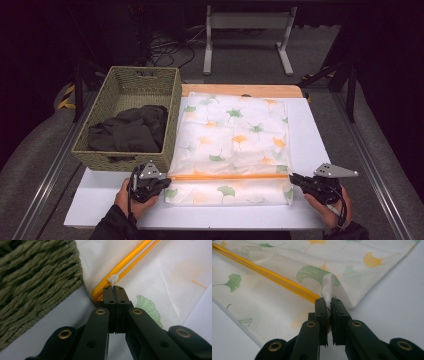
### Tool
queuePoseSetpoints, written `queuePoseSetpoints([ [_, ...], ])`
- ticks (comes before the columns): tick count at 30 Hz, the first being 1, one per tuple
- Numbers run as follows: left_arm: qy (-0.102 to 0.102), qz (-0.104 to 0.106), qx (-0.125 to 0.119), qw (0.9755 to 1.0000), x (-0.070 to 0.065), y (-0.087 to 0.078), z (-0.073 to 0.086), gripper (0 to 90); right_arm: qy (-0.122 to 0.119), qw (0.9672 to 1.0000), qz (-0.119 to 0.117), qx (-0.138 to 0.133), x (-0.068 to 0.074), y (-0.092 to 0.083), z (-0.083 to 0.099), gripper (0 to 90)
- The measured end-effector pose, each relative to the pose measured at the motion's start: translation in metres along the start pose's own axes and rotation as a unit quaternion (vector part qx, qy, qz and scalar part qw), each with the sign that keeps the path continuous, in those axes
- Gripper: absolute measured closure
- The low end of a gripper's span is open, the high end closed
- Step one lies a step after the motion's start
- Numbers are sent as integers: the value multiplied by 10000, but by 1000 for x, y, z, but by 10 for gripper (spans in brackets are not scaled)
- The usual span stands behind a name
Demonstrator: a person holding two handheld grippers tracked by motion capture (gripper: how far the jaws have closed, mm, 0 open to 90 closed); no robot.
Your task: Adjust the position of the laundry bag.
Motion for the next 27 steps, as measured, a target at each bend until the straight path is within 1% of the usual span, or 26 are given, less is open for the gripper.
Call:
queuePoseSetpoints([
  [2,-36,15,-41,10000,2,0,1,899,7,10000,21,-1,0,0,0,850],
  [3,-45,-6,-49,10000,4,-2,1,899,12,10000,31,-4,0,0,0,850],
  [4,-44,-78,-65,9999,5,-3,2,899,-4,10000,36,9,0,1,0,851],
  [6,-149,-39,-140,9998,9,-5,4,899,-12,9999,145,6,-2,0,1,850],
  [7,-196,-47,-127,9997,10,-6,6,898,20,9999,163,-19,-4,0,1,850],
  [9,-224,-13,-165,9996,10,-7,7,898,84,9998,152,-20,-5,1,1,850],
  [10,-222,-32,-133,9997,10,-6,8,898,77,9998,161,-4,-5,1,1,850],
  [11,-192,-63,-141,9997,11,-6,8,898,51,9998,206,14,-5,3,1,850],
  [13,-191,-90,-164,9996,11,-6,8,898,54,9998,211,33,-5,4,1,850],
  [15,-179,-75,-161,9997,11,-5,8,898,61,9998,208,33,-5,4,1,849],
  [16,-143,-127,-142,9997,12,-4,8,898,64,9997,222,43,-6,4,2,849],
  [22,-124,-116,-185,9997,10,-2,6,897,89,9996,272,55,-9,6,2,849],
  [25,-171,-106,-215,9996,10,-1,5,897,59,9995,308,49,-10,7,1,849],
  [27,-147,-128,-244,9995,11,-1,4,897,48,9994,328,38,-11,7,0,849],
])
Point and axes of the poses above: each handheld gripper's, and its own axes: y roughly forward along the jaws, z roughly out of its underside, x roughly to its left, the point moved 6 cm from there along y, roughly forward along the jaws, and after that the axes turned 3 degrees about -x, right-handed, at the moved point
